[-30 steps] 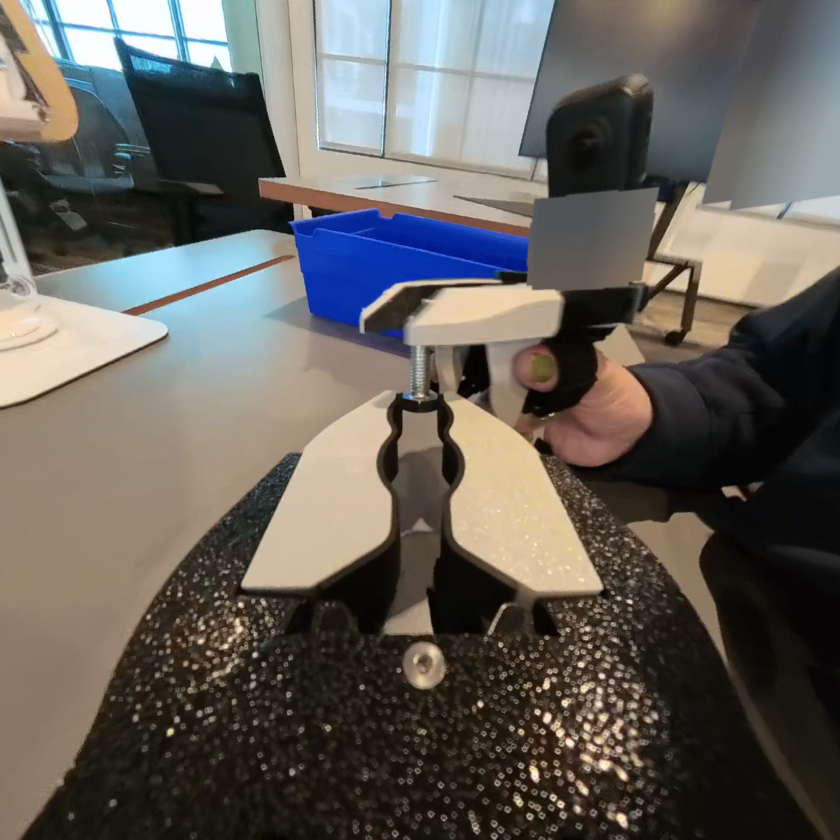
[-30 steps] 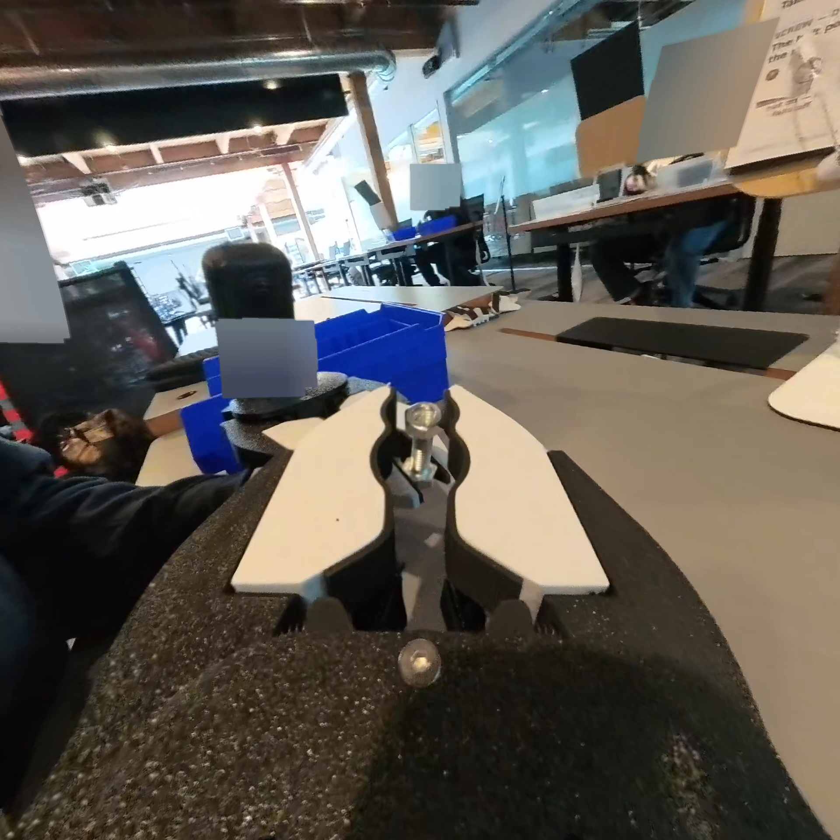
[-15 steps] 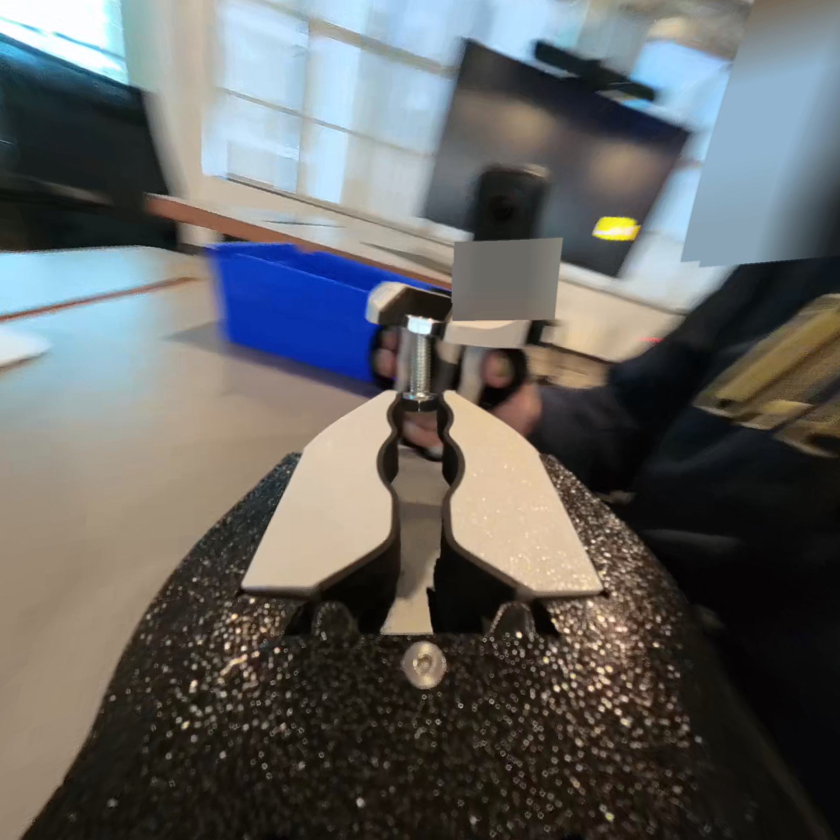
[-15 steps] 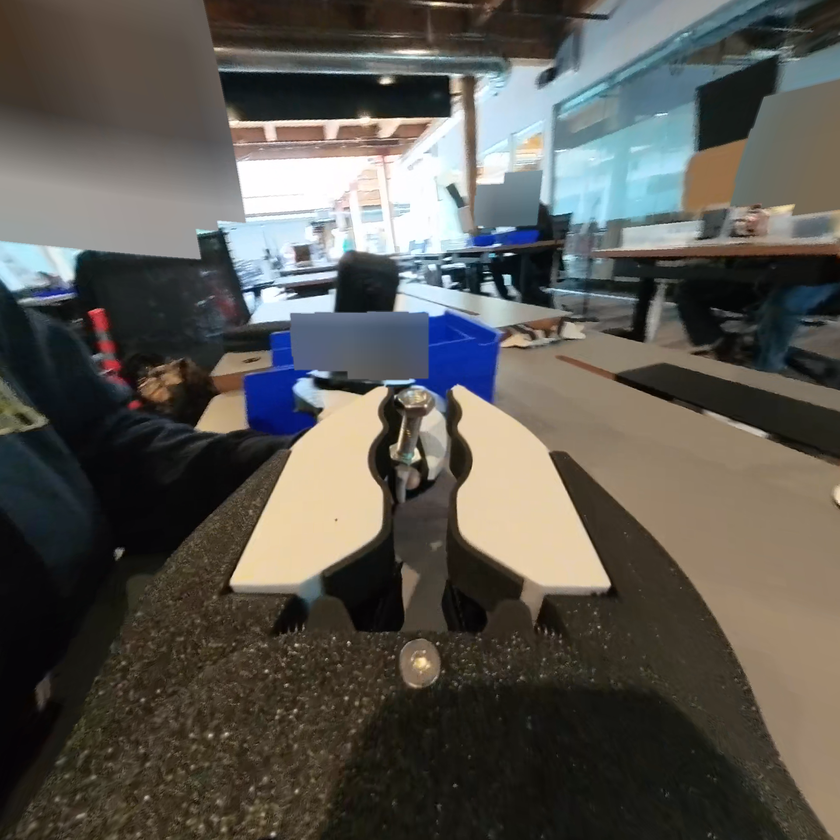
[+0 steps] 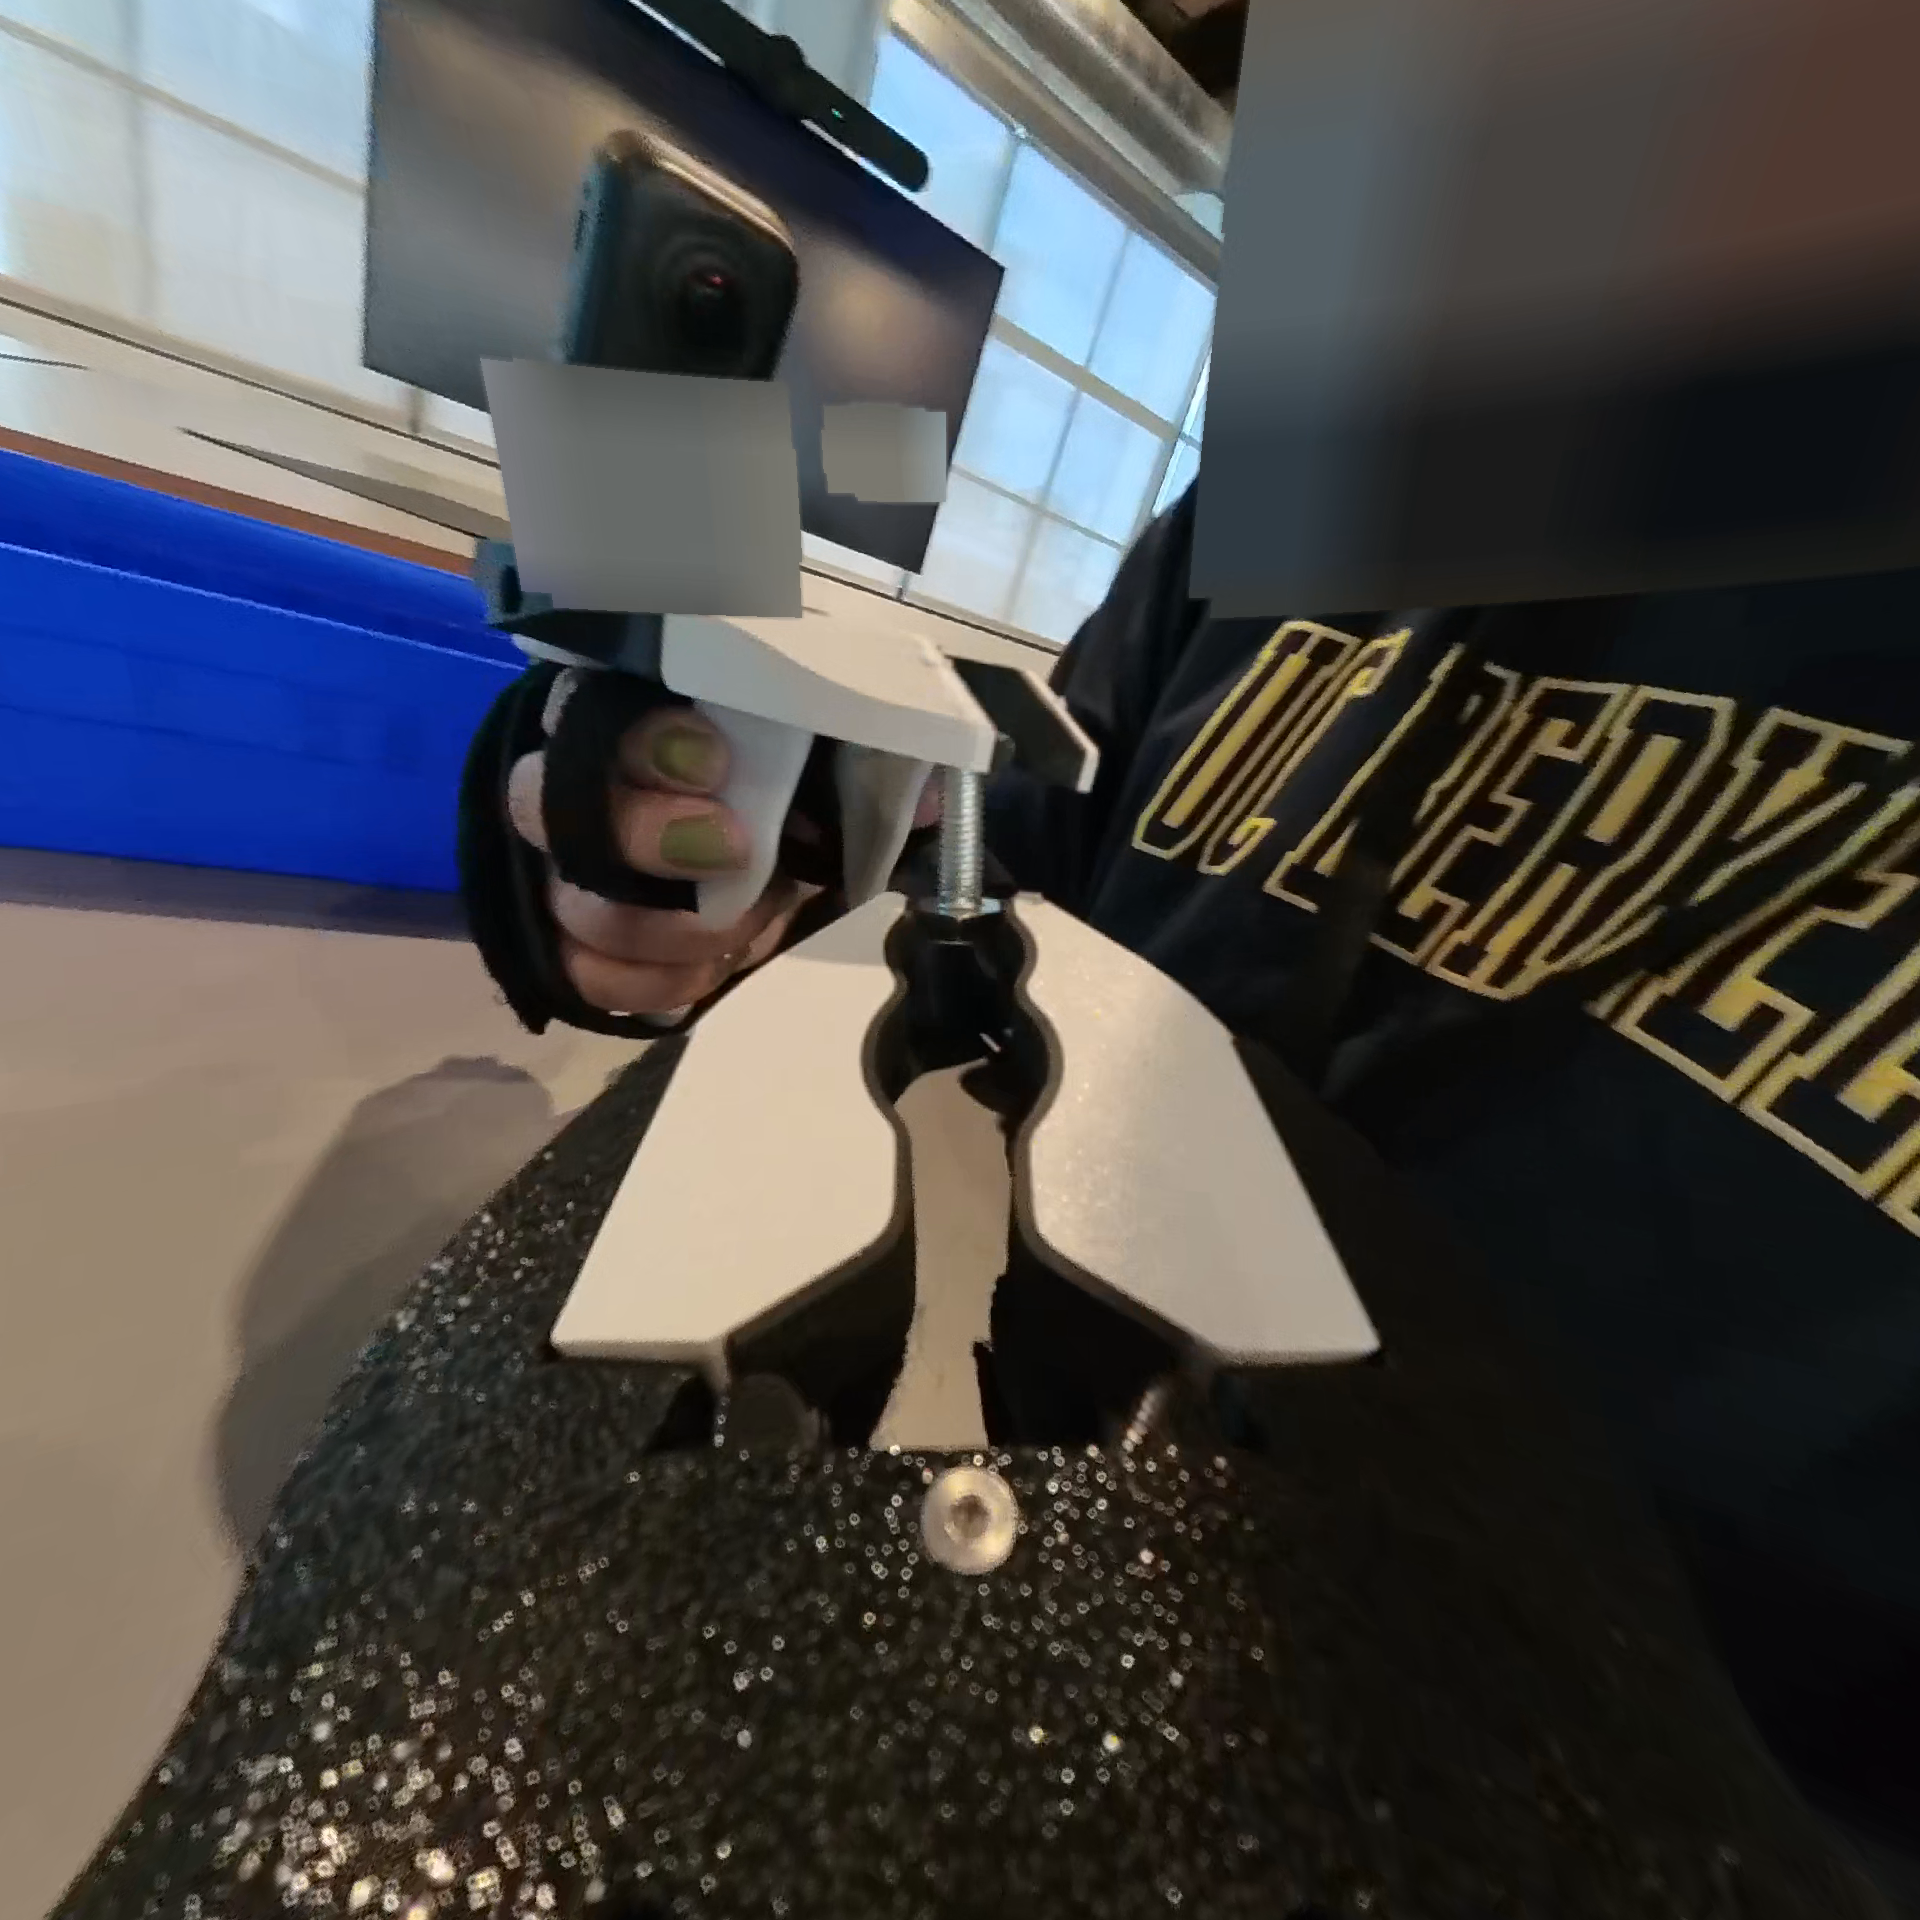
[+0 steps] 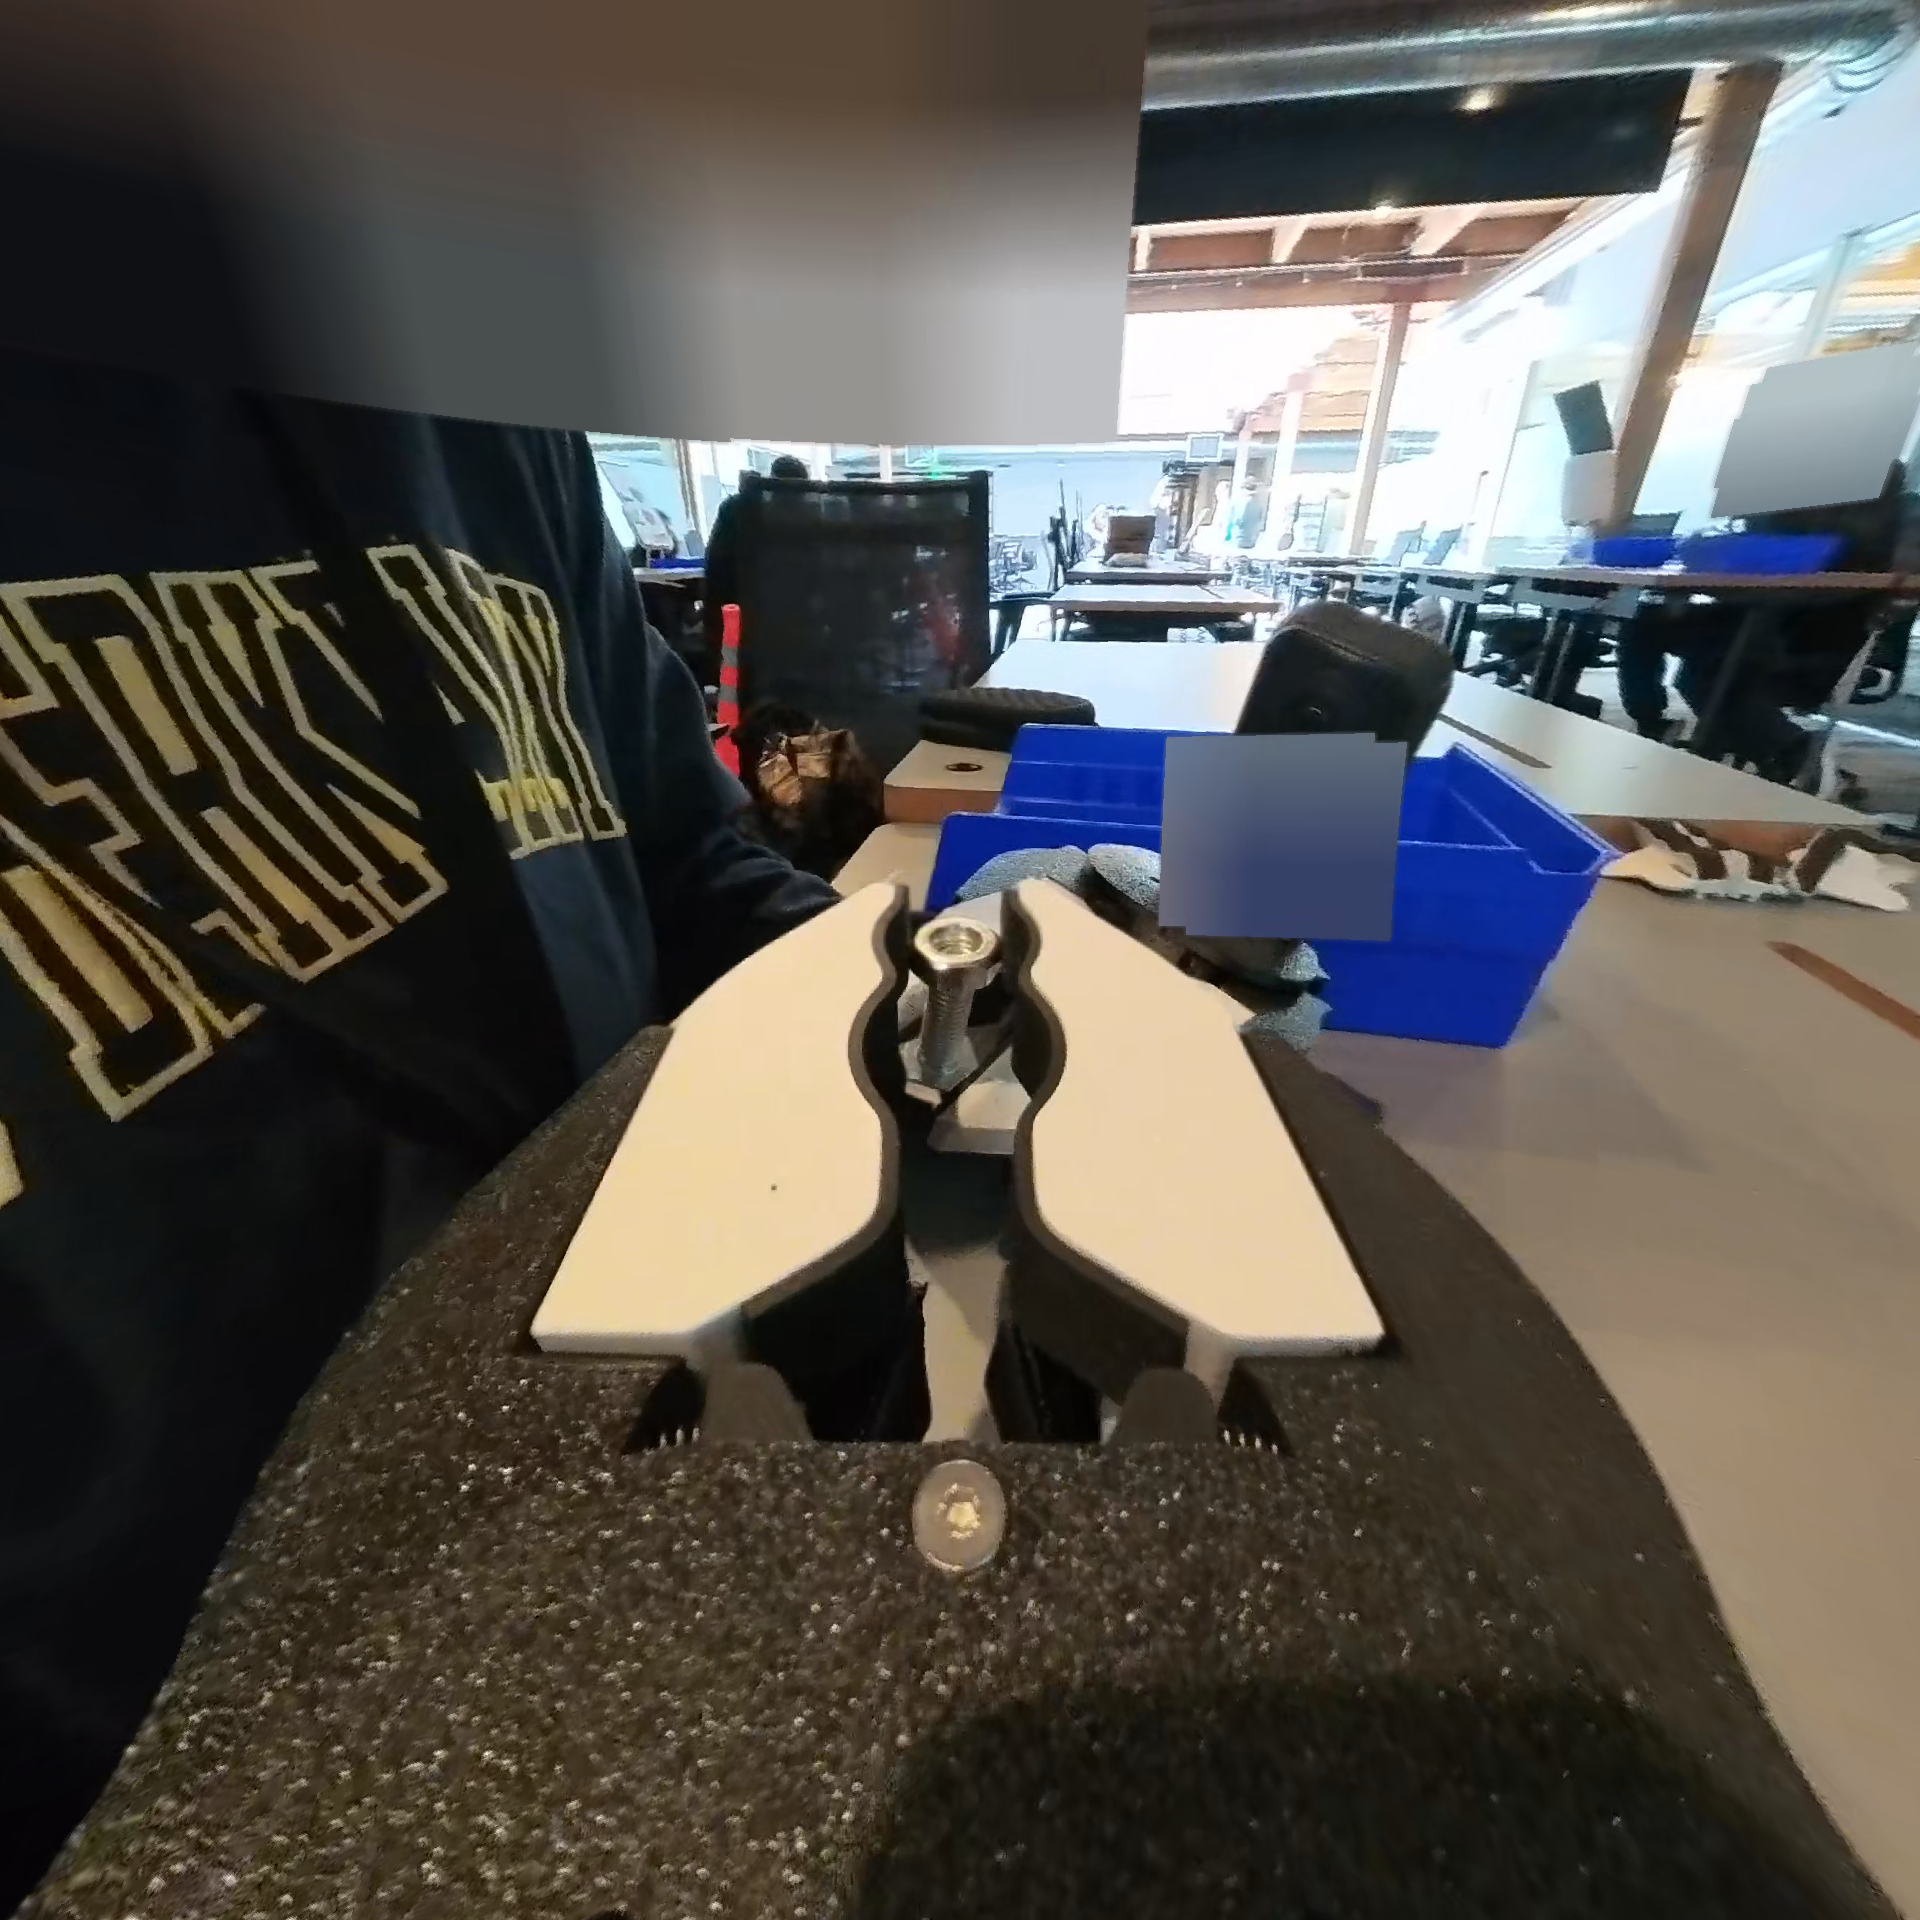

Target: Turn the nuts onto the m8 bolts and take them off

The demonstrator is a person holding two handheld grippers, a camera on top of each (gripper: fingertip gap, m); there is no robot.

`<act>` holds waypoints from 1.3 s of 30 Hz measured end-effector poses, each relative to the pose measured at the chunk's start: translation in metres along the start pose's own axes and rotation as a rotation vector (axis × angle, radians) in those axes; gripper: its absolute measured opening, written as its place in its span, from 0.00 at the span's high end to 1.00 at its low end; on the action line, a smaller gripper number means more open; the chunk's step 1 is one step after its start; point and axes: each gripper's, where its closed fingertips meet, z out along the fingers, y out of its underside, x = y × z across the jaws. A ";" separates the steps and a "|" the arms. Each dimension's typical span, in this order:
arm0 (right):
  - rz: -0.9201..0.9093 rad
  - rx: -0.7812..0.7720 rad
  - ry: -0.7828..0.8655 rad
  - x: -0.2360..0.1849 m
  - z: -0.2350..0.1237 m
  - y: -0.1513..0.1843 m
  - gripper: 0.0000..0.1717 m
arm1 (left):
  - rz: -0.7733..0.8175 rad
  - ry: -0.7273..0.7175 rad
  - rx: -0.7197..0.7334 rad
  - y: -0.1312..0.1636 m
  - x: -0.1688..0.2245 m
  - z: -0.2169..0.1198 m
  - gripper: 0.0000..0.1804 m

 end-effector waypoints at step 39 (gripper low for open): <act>0.120 0.201 0.666 0.066 -0.027 0.004 0.91 | 0.301 -0.711 -0.019 -0.015 -0.064 -0.026 0.92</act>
